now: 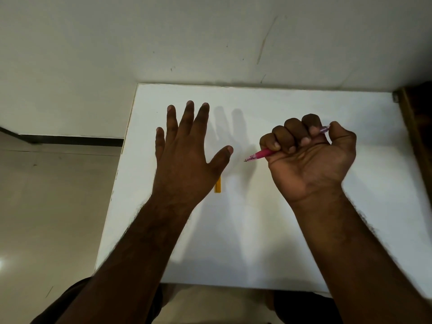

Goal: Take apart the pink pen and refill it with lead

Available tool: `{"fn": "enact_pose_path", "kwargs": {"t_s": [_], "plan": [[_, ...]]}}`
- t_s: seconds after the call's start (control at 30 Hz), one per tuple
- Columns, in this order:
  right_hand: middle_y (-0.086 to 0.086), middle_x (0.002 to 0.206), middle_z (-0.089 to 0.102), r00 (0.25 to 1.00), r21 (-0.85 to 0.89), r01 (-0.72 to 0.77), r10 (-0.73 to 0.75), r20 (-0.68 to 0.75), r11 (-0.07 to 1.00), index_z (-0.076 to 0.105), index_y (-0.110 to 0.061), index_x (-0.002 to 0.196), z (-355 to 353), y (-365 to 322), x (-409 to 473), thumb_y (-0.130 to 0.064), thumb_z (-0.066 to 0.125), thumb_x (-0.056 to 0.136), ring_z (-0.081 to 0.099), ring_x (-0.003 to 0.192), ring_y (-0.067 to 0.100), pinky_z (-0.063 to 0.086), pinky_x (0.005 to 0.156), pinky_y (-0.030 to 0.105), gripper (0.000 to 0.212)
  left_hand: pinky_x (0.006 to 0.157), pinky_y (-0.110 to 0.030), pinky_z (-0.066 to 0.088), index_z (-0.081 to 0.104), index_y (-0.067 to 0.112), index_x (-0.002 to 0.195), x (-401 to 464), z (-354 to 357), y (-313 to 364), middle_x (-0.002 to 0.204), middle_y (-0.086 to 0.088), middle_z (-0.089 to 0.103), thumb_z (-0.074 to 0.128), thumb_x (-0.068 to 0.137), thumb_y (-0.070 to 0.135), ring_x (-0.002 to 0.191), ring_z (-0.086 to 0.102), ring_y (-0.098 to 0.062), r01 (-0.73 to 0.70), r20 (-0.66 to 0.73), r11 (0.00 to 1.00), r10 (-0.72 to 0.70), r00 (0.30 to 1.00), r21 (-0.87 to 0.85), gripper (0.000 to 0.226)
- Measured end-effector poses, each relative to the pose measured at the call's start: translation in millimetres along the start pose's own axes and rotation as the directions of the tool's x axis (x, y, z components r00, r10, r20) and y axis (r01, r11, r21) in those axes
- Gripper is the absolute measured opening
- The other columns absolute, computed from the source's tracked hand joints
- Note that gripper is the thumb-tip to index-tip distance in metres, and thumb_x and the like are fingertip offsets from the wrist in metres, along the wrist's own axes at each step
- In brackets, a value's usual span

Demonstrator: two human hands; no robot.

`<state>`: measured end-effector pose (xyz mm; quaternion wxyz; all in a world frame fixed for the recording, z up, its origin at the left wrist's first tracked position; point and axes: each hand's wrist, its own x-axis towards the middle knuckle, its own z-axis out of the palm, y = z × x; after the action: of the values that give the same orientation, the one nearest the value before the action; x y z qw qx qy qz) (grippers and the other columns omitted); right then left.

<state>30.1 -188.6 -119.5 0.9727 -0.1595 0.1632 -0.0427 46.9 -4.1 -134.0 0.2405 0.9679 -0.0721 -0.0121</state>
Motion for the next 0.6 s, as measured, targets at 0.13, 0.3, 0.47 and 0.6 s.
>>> {"fn": "enact_pose_path", "kwargs": {"t_s": [0.13, 0.3, 0.47, 0.6], "plan": [[-0.002, 0.06, 0.028, 1.0, 0.011, -0.005, 0.005, 0.013, 1.0, 0.037, -0.016, 0.069, -0.9, 0.4, -0.8, -0.044, 0.026, 0.095, 0.022, 0.053, 0.016, 0.03, 0.058, 0.03, 0.04, 0.121, -0.052, 0.004, 0.014, 0.029, 0.158, -0.9, -0.3, 0.5, 0.168, 0.002, 0.007, 0.049, 0.091, 0.064, 0.154, -0.008, -0.023, -0.004, -0.002, 1.0, 0.004, 1.0, -0.004, 0.084], [-0.002, 0.059, 0.029, 1.0, -0.001, 0.007, -0.007, 0.016, 1.0, 0.037, -0.016, 0.068, 0.2, 1.0, -1.5, -0.041, 0.028, 0.093, 0.022, 0.054, 0.017, 0.03, 0.059, 0.03, 0.036, 0.122, -0.052, 0.003, 0.013, 0.029, 0.158, -1.3, -0.1, 1.1, 0.168, 0.002, 0.006, 0.049, 0.091, 0.064, 0.154, -0.009, -0.022, -0.006, 0.002, 1.0, 0.006, 1.0, -0.008, 0.084], [-0.002, 0.06, 0.029, 1.0, -0.006, 0.014, -0.014, 0.005, 1.0, 0.037, -0.016, 0.068, -0.2, 0.5, -1.8, -0.043, 0.026, 0.095, 0.022, 0.054, 0.016, 0.03, 0.058, 0.03, 0.04, 0.121, -0.051, 0.003, 0.013, 0.03, 0.158, -1.5, -0.3, 1.7, 0.168, 0.003, 0.007, 0.05, 0.091, 0.064, 0.154, -0.008, -0.022, -0.009, -0.003, 1.0, 0.009, 1.0, -0.017, 0.085], [-0.002, 0.06, 0.03, 1.0, 0.005, 0.016, -0.016, 0.009, 1.0, 0.039, -0.016, 0.069, 2.8, -0.2, -2.8, -0.045, 0.025, 0.097, 0.024, 0.053, 0.016, 0.031, 0.058, 0.03, 0.043, 0.121, -0.051, 0.003, 0.011, 0.031, 0.158, -2.1, -1.2, 1.5, 0.168, 0.004, 0.006, 0.051, 0.09, 0.064, 0.154, -0.007, -0.021, -0.009, -0.003, 0.999, 0.008, 1.0, -0.034, 0.086]]}}
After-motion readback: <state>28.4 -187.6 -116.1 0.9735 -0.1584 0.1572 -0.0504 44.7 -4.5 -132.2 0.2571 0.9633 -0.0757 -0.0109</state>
